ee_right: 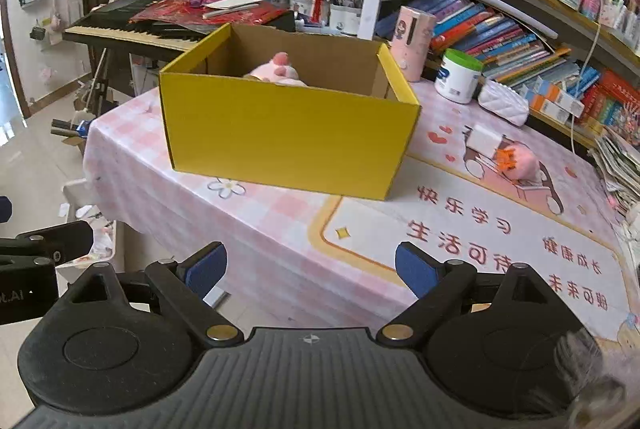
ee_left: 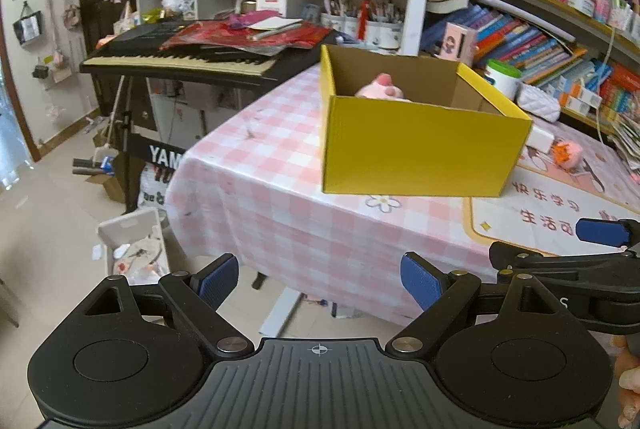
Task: Organize objects
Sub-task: 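Withdraw both tools from the yellow box toward the printed mat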
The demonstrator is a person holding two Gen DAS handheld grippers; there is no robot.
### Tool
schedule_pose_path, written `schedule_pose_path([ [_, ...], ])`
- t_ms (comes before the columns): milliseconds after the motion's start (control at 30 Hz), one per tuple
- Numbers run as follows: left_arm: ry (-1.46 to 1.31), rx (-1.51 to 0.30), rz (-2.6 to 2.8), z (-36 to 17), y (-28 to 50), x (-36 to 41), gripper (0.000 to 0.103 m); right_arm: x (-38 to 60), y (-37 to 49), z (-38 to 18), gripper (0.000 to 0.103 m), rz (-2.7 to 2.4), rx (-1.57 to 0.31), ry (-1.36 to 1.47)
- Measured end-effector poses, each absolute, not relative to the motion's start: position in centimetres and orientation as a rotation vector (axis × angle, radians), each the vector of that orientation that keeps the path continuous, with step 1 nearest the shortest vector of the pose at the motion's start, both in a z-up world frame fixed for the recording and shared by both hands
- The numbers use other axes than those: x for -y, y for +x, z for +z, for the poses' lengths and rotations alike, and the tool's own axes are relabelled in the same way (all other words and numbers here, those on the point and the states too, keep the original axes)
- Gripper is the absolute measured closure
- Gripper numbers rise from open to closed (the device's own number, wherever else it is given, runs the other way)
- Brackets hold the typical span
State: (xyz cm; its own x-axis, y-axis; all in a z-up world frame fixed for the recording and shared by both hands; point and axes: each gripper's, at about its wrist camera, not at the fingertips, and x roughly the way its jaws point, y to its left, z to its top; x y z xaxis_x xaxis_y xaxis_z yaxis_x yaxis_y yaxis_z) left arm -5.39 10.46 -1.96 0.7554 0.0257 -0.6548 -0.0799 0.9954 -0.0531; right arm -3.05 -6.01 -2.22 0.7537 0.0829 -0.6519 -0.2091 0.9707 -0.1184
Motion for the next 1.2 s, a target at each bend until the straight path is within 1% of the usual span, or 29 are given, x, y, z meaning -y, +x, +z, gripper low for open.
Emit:
schedule_pose_path([
  [433,-0.032,-0.737,-0.105,-2.3,-4.4,-5.7,0.013,10.4,-4.5,-2.4,0.010,0.018,-0.723,-0.156],
  [1200,0.056,-0.717,-0.334,-1.6,-2.0,2.4,0.013,19.0,-6.0,-1.7,0.010,-0.221,-0.716,-0.053],
])
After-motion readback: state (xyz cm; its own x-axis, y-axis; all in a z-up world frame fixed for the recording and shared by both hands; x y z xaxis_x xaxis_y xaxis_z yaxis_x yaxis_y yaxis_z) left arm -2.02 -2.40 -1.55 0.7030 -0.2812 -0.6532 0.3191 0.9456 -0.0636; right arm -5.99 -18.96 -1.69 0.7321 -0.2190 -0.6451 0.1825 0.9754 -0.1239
